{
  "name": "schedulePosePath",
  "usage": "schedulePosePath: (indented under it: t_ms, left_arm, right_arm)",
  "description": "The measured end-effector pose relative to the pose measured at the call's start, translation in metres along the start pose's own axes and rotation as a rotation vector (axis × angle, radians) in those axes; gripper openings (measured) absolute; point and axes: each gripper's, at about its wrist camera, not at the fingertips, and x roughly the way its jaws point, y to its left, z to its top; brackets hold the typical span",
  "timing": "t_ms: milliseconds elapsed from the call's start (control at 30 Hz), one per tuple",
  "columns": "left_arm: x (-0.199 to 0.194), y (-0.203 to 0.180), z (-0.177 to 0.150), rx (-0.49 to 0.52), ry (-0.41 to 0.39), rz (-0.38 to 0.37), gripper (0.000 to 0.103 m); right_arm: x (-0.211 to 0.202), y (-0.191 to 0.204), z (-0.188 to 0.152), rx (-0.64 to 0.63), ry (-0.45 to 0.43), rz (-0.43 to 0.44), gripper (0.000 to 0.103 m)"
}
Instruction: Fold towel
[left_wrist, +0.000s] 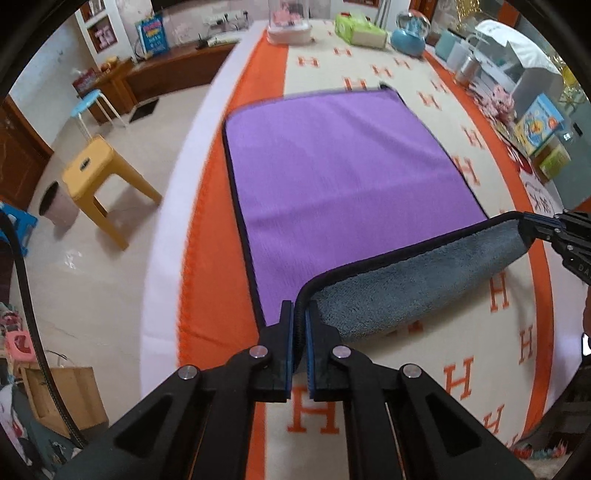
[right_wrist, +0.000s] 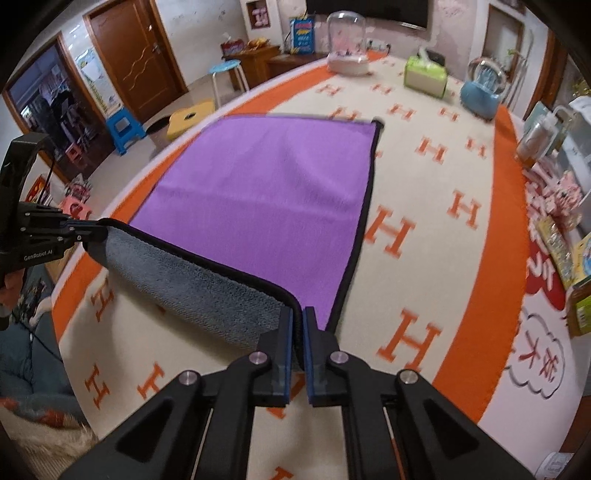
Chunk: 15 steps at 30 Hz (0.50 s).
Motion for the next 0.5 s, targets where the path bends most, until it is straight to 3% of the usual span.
schedulePosePath:
  t_ms: [333,500]
  left_arm:
    - [-0.02,0.02,0.088,-0.013,-0.133,0.106,0.004]
    - [-0.007,0.037,0.138,-0.048,-0.145,0.127,0.004]
  right_arm:
    - [-0.008,-0.015,0.093,0.048,-0.139,-0.099,0.005]
    - [0.009,-0.029,0.14,0.087,-0.158,-0.137,0.005]
